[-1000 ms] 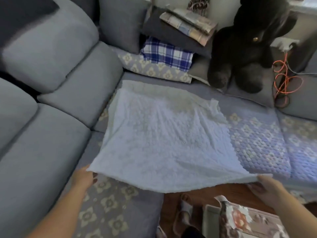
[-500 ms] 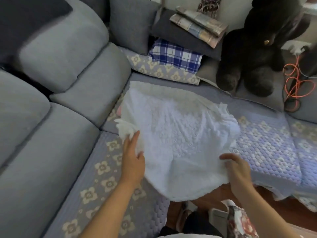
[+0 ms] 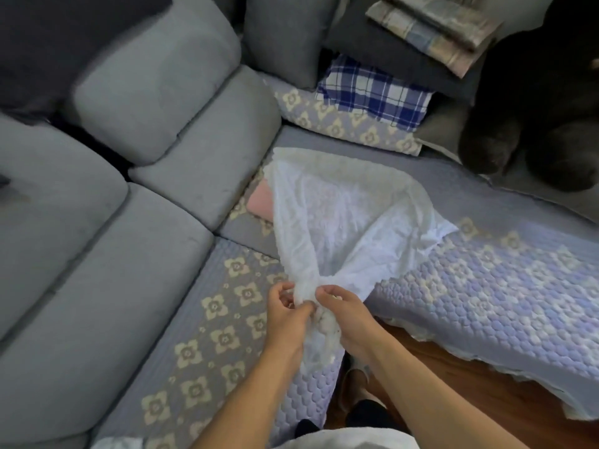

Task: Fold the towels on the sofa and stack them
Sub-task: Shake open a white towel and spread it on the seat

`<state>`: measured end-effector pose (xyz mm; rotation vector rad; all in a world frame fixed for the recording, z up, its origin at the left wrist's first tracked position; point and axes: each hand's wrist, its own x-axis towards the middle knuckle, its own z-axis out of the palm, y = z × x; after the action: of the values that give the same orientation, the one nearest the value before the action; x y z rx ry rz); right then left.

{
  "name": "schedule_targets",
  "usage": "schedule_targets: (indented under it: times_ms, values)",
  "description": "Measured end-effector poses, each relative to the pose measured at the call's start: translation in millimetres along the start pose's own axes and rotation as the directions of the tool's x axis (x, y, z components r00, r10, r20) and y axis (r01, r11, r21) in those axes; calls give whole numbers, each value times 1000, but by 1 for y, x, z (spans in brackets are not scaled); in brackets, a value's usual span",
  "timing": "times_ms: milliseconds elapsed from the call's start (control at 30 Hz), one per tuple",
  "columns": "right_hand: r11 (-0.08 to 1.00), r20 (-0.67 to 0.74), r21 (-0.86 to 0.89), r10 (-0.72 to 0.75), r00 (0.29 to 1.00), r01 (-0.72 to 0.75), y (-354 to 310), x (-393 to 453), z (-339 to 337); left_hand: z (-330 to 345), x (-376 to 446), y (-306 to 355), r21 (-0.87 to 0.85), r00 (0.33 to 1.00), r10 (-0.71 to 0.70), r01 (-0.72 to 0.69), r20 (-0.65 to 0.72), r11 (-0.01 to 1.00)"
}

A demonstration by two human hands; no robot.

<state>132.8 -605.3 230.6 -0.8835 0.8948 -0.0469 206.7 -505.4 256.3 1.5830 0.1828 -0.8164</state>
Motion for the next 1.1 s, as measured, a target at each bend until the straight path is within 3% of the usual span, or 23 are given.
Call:
schedule_targets:
  times_ms: [100, 200, 333, 433, 500, 633, 700, 767, 833, 900, 967, 1033, 1100]
  values:
    - [991, 74, -126, -26, 997, 35, -1, 1, 3, 2, 8, 3, -309, 976, -215, 216, 37, 926]
    - [912, 67, -390, -113, 991, 130, -4, -2, 4, -5, 8, -1, -277, 958, -284, 285, 44, 918]
    - [859, -153, -491, -247, 957, 143, -3, -2, 4, -20, 11, -12, -204, 956, -214, 173, -202, 964]
    - [921, -316, -382, -209, 925, 78, -1, -4, -3, -35, 9, -17, -228, 919, -187, 110, -348, 967]
    - [938, -331, -343, -177, 927, 56, -2, -7, -7, -45, 6, -19, -250, 940, -182, 109, -288, 962]
    - [891, -246, -447, -200, 948, 72, -2, -16, -4, -58, 2, -17, -319, 962, -272, 266, 26, 910]
    - [850, -262, -522, -234, 936, 66, 0, -16, -5, -64, 2, -19, -340, 956, -293, 271, -13, 900]
    - [781, -305, -620, -318, 898, 66, 0, -16, -12, -70, 2, -22, -238, 951, -232, 183, -202, 954]
    - [704, -323, -707, -415, 851, 75, -3, -21, -21, -80, -2, -22, 31, 907, -31, 48, -419, 998]
    - [623, -303, -776, -504, 809, 97, -6, -27, -28, -91, -10, -15, 223, 835, 183, -74, -519, 972]
    - [562, -280, -817, -582, 763, 129, -8, -32, -31, -95, -18, -10, 245, 802, 266, -154, -534, 957]
    - [524, -258, -836, -639, 724, 164, -10, -38, -27, -92, -19, -9, 57, 868, 175, -168, -464, 984]
    - [579, -263, -786, -630, 730, 217, -12, -45, -18, -81, -20, -9, -204, 958, 11, -72, -287, 976]
